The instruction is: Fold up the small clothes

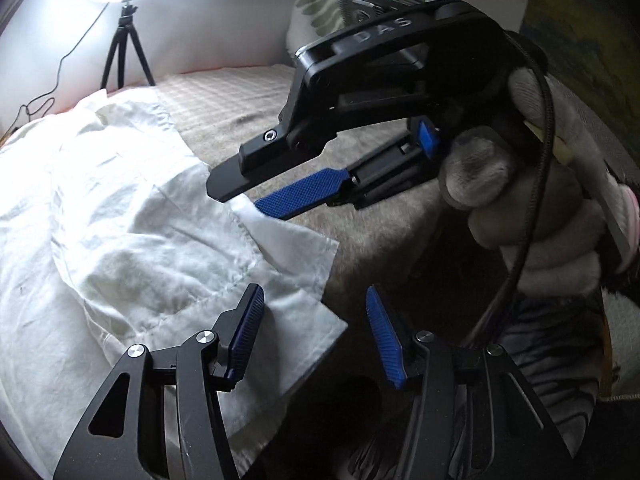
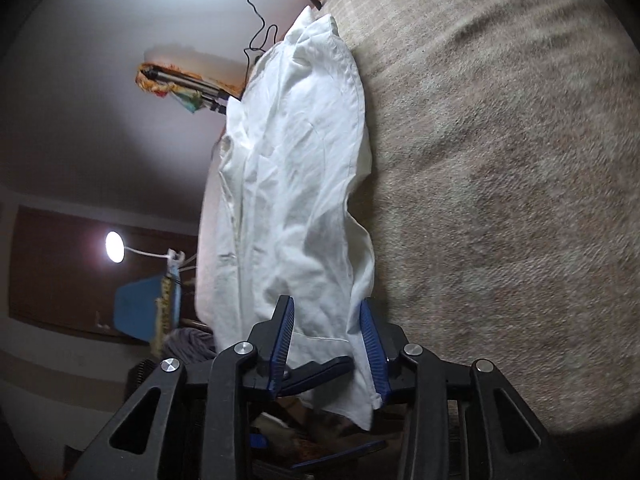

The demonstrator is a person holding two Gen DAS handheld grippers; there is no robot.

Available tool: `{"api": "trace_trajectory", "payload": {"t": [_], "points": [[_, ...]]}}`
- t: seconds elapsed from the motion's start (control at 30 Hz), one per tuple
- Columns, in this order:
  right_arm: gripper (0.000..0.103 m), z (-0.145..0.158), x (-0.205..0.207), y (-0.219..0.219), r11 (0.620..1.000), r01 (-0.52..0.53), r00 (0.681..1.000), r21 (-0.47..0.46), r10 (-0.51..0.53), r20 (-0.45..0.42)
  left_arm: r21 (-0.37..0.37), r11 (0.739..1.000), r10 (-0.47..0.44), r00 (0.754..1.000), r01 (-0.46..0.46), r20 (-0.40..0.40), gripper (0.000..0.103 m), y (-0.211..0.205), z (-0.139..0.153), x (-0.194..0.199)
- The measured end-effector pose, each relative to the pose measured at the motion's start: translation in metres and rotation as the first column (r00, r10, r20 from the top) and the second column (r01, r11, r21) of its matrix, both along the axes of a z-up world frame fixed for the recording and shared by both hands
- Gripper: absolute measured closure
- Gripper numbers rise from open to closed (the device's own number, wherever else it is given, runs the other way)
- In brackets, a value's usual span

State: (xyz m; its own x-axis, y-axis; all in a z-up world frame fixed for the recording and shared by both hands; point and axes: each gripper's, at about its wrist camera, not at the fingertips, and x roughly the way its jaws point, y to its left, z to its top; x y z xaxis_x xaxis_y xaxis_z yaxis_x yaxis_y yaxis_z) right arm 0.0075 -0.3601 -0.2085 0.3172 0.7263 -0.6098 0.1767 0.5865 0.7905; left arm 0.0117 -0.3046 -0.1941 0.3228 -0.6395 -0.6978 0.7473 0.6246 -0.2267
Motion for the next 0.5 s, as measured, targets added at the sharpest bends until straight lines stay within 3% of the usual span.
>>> {"api": "trace_trajectory", "payload": {"t": [0.3, 0.33, 0.47, 0.5], "points": [[0.066, 0.001, 0.005, 0.005, 0.997, 0.024, 1.000, 0.068, -0.024, -0.002, -0.100, 0.992, 0.076, 0.996, -0.081, -0.051, 0.053, -0.001, -0.004, 0.023], [0.066, 0.001, 0.007, 0.004, 0.998, 0.023, 1.000, 0.060, -0.023, -0.003, -0.108, 0.991, 0.077, 0.996, -0.082, -0.051, 0.056, 0.002, -0.003, 0.025], [0.066, 0.002, 0.011, 0.004, 1.000, 0.001, 1.000, 0.030, -0.001, -0.002, -0.174, 0.976, 0.106, 0.985, -0.129, -0.135, 0.092, 0.021, -0.009, 0.045], [0.065, 0.002, 0.012, 0.002, 1.000, -0.004, 1.000, 0.027, 0.004, -0.003, -0.186, 0.972, 0.112, 0.980, -0.142, -0.163, 0.095, 0.026, -0.012, 0.052]]}}
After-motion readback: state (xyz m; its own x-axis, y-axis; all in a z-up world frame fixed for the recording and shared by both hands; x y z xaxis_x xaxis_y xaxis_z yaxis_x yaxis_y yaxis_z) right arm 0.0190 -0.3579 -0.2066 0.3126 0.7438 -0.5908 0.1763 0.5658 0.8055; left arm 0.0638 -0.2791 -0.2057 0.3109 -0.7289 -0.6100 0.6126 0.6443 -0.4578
